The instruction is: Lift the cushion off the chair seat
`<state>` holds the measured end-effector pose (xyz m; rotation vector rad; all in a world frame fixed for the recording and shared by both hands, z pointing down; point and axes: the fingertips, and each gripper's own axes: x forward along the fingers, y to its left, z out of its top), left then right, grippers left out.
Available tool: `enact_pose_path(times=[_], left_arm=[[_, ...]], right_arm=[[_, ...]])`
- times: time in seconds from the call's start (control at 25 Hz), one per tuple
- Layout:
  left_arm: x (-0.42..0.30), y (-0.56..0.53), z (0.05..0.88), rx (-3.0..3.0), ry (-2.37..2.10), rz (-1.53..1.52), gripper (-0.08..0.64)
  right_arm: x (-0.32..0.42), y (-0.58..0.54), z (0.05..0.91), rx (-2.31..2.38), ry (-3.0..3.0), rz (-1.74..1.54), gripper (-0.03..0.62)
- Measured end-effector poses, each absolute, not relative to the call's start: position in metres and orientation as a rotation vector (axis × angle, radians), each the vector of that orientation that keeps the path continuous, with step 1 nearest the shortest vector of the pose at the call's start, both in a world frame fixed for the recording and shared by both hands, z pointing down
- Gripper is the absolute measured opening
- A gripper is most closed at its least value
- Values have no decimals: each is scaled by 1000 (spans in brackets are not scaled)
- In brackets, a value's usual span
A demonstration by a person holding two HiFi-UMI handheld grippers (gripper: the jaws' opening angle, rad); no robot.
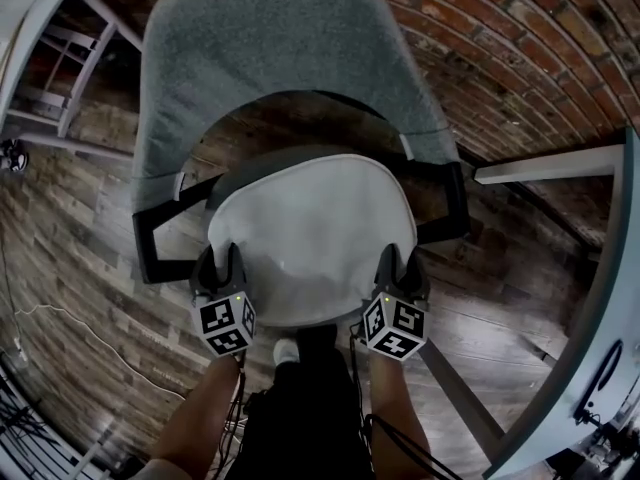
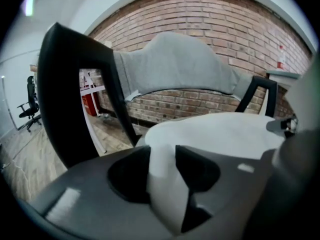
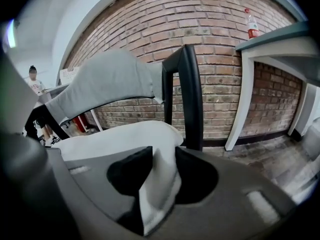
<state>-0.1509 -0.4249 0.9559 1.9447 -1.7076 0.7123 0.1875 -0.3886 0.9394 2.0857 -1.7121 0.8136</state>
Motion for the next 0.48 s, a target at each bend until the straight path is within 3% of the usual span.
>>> enact_pose_path(times=[0.16, 0.48], left_arm=[[-146, -421, 936, 2021, -1713, 711, 117], [-147, -403, 877, 2112, -1733, 699, 104]], right_arm=[[183, -380, 921, 2110, -1703, 796, 94], [177, -354, 868, 2141, -1705, 766, 84]])
